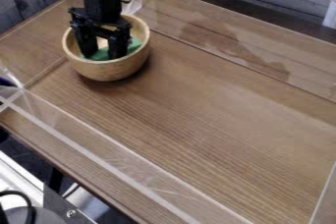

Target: Remove the green block from inside the brown bowl and put it on the table

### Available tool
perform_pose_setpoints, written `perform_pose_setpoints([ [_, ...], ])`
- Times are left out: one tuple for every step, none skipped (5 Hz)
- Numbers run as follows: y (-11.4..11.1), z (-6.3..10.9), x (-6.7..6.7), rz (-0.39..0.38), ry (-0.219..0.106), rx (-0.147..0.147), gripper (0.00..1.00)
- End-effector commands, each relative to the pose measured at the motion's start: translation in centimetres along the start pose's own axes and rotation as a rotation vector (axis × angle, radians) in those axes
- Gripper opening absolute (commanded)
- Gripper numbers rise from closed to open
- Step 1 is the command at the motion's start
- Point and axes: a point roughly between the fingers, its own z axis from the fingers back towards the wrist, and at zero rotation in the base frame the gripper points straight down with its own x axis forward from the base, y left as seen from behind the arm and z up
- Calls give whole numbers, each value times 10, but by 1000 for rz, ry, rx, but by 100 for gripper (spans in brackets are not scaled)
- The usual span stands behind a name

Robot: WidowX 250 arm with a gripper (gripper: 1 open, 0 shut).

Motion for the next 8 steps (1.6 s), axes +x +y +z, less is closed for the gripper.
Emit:
perform_pose_setpoints([
  [6,12,12,3,-50,24,100],
  [7,9,15,3,-46,23,100],
  [7,5,18,4,-41,21,100],
  [8,1,21,4,-37,19,100],
  [9,-2,23,6,-33,17,100],
  [9,-3,24,8,-28,13,100],
  [9,-1,25,11,-25,6,100],
  [8,-1,26,15,-26,4,0],
])
